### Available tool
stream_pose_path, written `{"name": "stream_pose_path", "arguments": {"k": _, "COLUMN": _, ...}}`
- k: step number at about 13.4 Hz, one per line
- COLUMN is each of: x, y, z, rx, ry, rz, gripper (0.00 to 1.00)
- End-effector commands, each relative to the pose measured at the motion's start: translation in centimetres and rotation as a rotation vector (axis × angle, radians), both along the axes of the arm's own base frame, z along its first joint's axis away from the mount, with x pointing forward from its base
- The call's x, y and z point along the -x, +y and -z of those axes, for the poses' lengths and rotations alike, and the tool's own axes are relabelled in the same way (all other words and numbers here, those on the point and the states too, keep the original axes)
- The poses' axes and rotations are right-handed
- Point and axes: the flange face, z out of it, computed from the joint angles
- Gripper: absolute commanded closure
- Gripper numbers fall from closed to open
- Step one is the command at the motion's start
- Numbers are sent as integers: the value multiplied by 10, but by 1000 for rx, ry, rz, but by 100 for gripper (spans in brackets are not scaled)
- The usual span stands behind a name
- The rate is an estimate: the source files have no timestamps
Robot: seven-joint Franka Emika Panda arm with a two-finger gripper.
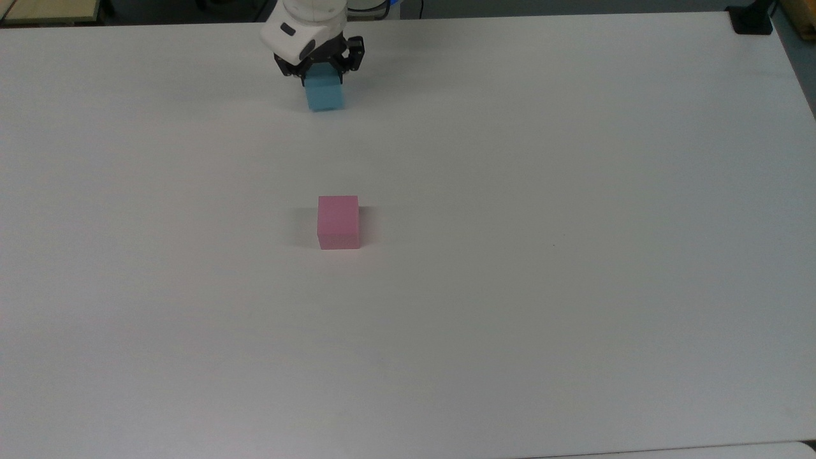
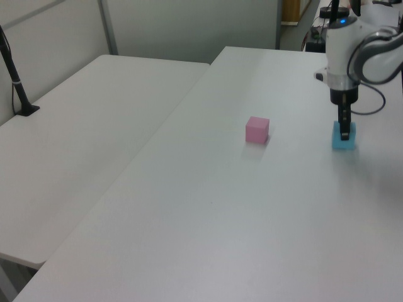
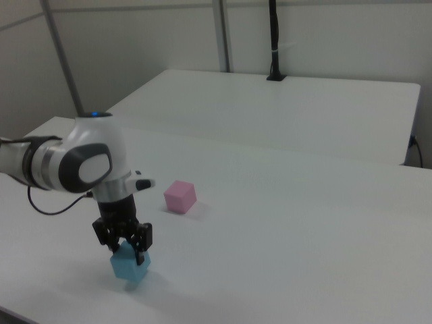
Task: Put blue cube on pink cube
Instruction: 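Lower the gripper onto the light-blue cube and close it, then lift the held light-blue cube up off the table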
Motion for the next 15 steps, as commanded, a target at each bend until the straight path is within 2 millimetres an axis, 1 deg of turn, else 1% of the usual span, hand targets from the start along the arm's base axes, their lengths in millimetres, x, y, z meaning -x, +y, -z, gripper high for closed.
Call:
{"name": "stream_pose_path", "arguments": {"k": 1, "x": -14, "y": -13, "z": -62, "rx": 14, "ry": 24, "rz": -6, "gripper": 67}}
{"name": "stream_pose_path", "arguments": {"k": 2, "x": -16, "y": -13, "z": -77, "rx": 16, "ry": 27, "rz": -3, "gripper": 67}}
{"name": "stream_pose_path", "arguments": {"k": 4, "x": -19, "y": -12, "z": -120, "rx": 18, "ry": 63, "rz": 6, "gripper": 67}}
{"name": "stream_pose_path", "arguments": {"k": 5, "x": -20, "y": -13, "z": -156, "rx": 8, "ry": 84, "rz": -6, "gripper": 67}}
{"name": "stream_pose_path", "arguments": {"k": 6, "x": -20, "y": -13, "z": -180, "rx": -7, "ry": 94, "rz": -17, "gripper": 66}}
{"name": "stream_pose_path", "arguments": {"k": 7, "x": -19, "y": -11, "z": -213, "rx": -38, "ry": 93, "rz": -27, "gripper": 66}}
{"name": "stream_pose_path", "arguments": {"k": 8, "x": -19, "y": -10, "z": -230, "rx": -52, "ry": 83, "rz": -25, "gripper": 66}}
{"name": "stream_pose_path", "arguments": {"k": 10, "x": -21, "y": -6, "z": -256, "rx": -58, "ry": 49, "rz": -27, "gripper": 64}}
{"name": "stream_pose_path", "arguments": {"k": 11, "x": -26, "y": -3, "z": -263, "rx": -61, "ry": 33, "rz": -30, "gripper": 64}}
{"name": "stream_pose_path", "arguments": {"k": 12, "x": -32, "y": -1, "z": -266, "rx": -70, "ry": 22, "rz": -27, "gripper": 64}}
{"name": "stream_pose_path", "arguments": {"k": 14, "x": -56, "y": 1, "z": -269, "rx": -85, "ry": 10, "rz": -19, "gripper": 64}}
{"name": "stream_pose_path", "arguments": {"k": 15, "x": -70, "y": 1, "z": -266, "rx": -84, "ry": 10, "rz": -17, "gripper": 64}}
